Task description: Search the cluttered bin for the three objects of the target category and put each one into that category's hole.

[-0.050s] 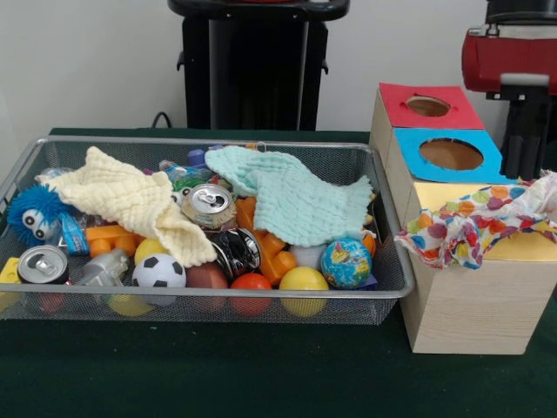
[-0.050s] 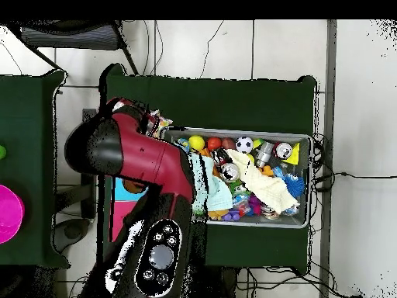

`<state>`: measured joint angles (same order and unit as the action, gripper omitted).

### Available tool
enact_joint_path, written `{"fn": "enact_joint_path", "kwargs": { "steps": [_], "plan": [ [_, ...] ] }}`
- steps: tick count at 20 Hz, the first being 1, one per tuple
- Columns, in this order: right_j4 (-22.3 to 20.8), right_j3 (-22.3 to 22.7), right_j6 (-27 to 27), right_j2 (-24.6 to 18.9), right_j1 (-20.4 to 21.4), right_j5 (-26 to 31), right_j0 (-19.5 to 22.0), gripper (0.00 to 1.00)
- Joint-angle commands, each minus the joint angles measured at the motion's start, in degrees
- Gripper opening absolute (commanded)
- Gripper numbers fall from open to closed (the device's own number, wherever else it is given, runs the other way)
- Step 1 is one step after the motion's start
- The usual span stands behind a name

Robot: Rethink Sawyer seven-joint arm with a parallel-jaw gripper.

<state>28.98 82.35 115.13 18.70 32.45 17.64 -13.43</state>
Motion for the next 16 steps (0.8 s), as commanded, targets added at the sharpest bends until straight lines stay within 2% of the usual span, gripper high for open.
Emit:
{"fn": "enact_joint_path", "kwargs": {
  "steps": [1,11,16],
  "plan": [
    [-2.32,8.39,7.58,-8.84,-2.3,-4.91,3.71,0.0],
    [-3.89,11.18,7.47,-13.37,-2.5,-8.36,6.49,0.0],
    [-3.24,12.01,7.56,-15.01,-2.48,-7.06,7.25,0.0]
  ]
}}
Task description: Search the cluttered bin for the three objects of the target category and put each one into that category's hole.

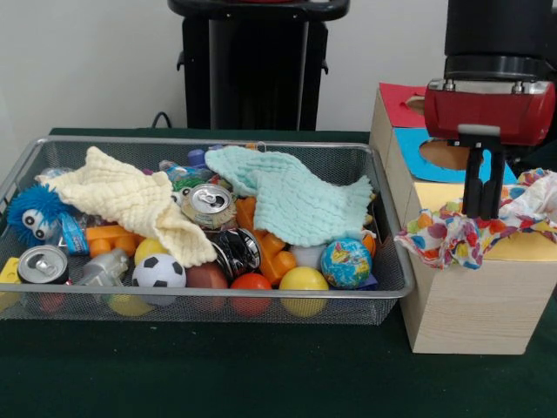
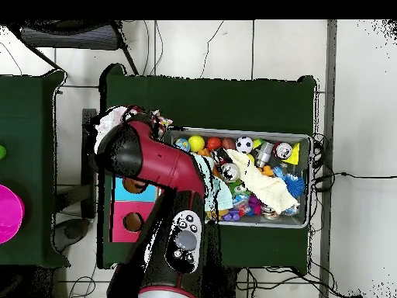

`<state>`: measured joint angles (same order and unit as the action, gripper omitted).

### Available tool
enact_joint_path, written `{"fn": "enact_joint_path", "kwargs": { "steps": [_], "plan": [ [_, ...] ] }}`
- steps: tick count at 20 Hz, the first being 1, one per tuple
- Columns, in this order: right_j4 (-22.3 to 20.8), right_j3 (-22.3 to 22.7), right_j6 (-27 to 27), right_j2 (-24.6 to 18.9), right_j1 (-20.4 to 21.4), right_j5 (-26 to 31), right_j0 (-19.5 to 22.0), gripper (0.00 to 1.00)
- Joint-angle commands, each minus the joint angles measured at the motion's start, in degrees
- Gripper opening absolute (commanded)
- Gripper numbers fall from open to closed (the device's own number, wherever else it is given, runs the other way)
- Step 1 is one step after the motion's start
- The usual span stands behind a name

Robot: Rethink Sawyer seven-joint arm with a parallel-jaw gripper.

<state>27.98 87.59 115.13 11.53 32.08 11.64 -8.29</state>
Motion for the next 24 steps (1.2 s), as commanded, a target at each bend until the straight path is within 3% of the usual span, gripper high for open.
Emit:
{"fn": "enact_joint_path", "kwargs": {
  "steps": [1,10,16,24],
  "plan": [
    [-2.11,6.78,7.58,-7.71,-2.01,-0.28,2.01,0.0],
    [-1.18,5.72,8.47,-4.22,-0.76,7.65,-0.17,0.0],
    [-1.24,4.91,8.14,-4.6,-2.0,13.05,-0.1,0.0],
    [-1.83,4.4,8.63,-3.57,-2.85,14.26,-1.12,0.0]
  ]
}}
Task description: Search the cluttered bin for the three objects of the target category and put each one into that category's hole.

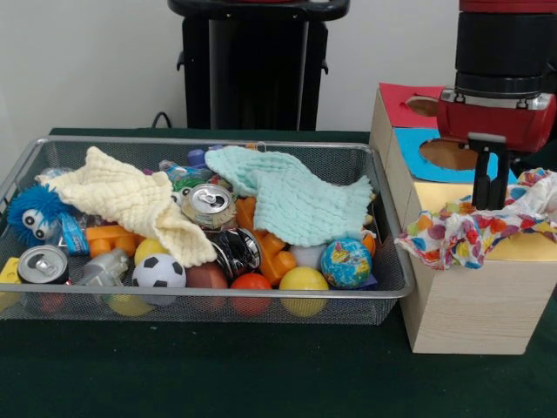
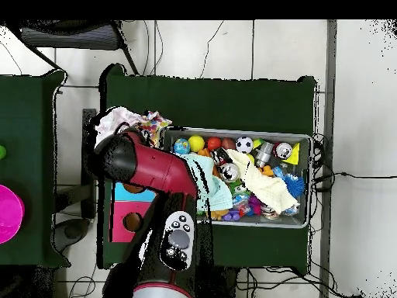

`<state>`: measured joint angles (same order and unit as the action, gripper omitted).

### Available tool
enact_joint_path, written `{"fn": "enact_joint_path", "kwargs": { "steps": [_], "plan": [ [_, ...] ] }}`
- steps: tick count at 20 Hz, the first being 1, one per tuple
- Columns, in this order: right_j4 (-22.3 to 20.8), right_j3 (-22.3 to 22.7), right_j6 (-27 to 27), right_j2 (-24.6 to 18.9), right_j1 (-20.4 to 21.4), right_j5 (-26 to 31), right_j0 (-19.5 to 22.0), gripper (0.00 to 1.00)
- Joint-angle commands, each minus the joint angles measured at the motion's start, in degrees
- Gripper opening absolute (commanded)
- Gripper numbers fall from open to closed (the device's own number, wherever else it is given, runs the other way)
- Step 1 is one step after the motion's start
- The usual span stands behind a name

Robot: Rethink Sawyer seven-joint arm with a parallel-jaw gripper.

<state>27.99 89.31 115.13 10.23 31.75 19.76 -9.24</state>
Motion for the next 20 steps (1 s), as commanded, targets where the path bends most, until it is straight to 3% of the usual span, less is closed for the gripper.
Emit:
{"fn": "enact_joint_path", "kwargs": {
  "steps": [1,4,7,11,13,20],
  "plan": [
    [-2.0,2.32,9.37,-1.28,-3.01,6.38,-1.22,0.0],
    [-1.97,1.97,9.89,-0.71,-3.65,6.69,-1.9,0.0],
    [-1.05,3.33,9.93,-2.41,-4.17,2.94,-1.35,0.0],
    [0.14,6.52,10.82,-7.69,-3.35,-8.04,1.59,0.0],
    [-0.24,6.78,11.51,-8.25,-3.4,-11.01,1.89,0.0],
    [0.02,3.68,11.18,-3.62,-5.69,-10.02,-1.09,0.0]
  ]
}}
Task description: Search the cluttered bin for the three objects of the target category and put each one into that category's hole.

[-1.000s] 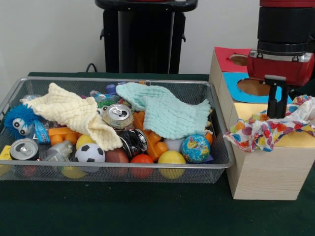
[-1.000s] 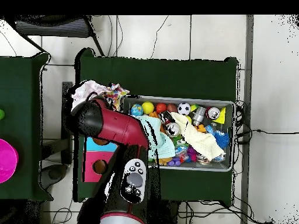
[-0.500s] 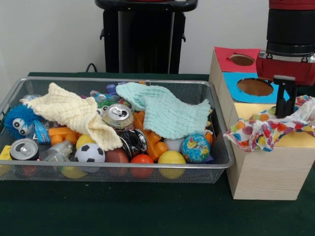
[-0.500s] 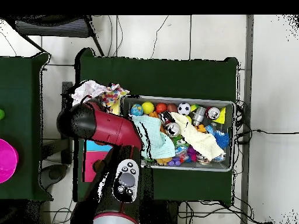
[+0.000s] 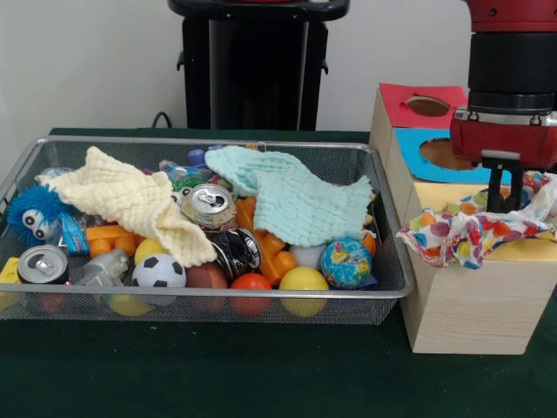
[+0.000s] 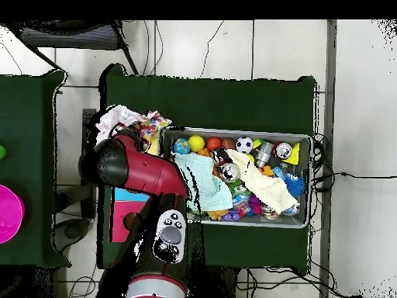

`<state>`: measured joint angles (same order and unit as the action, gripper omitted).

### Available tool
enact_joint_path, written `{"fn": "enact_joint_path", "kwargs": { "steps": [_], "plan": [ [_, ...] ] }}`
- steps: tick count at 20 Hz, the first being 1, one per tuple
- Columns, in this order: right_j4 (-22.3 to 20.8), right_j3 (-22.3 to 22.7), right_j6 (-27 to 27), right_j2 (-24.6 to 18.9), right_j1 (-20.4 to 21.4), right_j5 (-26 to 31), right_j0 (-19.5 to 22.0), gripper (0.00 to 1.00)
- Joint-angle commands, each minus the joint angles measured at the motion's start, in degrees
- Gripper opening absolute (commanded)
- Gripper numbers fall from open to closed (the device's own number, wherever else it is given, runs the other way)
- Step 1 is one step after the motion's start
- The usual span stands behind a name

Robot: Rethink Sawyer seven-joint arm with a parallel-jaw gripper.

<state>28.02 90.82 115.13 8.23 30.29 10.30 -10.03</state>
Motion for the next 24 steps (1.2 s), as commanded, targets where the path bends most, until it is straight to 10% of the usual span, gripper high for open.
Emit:
{"fn": "enact_joint_path", "kwargs": {
  "steps": [1,12,24],
  "plan": [
    [-0.05,1.28,11.0,0.42,-4.74,0.3,-1.47,0.0],
    [-3.61,-8.12,7.99,14.56,-10.65,18.54,-6.7,0.0],
    [-2.11,-10.79,4.45,0.92,-15.87,16.58,0.58,0.0]
  ]
}}
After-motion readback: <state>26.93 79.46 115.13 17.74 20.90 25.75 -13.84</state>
